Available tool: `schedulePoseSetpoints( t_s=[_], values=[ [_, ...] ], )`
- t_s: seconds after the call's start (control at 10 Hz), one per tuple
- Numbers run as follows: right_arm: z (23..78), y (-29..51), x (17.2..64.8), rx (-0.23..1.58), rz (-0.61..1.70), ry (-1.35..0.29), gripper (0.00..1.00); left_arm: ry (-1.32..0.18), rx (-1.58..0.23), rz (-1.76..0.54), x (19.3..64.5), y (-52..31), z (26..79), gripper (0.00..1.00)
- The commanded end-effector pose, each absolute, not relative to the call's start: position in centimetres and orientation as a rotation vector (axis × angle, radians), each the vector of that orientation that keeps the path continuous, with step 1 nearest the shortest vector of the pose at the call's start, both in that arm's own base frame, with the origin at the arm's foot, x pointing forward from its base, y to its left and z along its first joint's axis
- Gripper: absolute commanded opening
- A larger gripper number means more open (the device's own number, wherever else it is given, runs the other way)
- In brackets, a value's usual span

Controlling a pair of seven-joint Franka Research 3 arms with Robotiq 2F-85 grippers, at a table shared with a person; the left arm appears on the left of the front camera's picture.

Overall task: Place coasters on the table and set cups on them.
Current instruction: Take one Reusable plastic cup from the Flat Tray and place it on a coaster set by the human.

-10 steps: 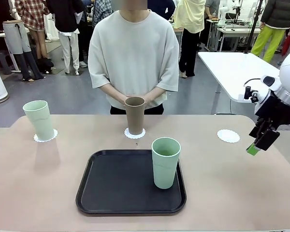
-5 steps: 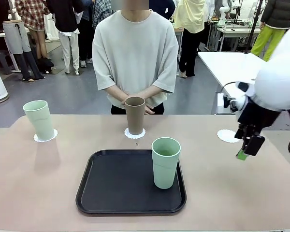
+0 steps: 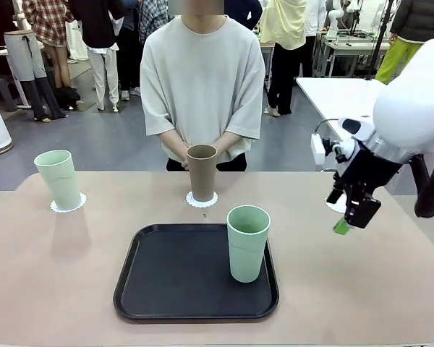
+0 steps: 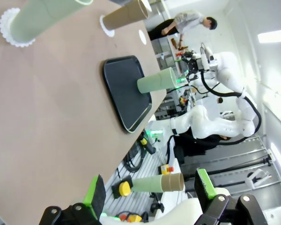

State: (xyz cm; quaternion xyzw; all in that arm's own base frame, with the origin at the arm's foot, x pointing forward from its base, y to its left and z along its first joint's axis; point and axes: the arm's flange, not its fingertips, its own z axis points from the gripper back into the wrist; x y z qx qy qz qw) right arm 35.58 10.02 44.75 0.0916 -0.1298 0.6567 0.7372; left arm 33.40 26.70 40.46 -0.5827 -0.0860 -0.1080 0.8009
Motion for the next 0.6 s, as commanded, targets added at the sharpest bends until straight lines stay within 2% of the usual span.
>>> schedulePoseSetpoints(
  t_s=[0.0,0.2,0.5],
  values=[
    [42.5,9.9,34.6,0.412,1.485,-0.442,1.0,-0.185,-1.25,-0.231,33.4,26.8,40.7,1.0],
    [41.3,9.8,34.4,0.475,1.415,-0.553,1.0,-0.185,-1.25,-0.231,33.4,26.8,40.7,1.0],
    [39.2,10.2,33.9,0.547,1.38,-0.596,1.0,-0.185,-1.25,-0.231,33.4,26.8,40.7,1.0]
  ],
)
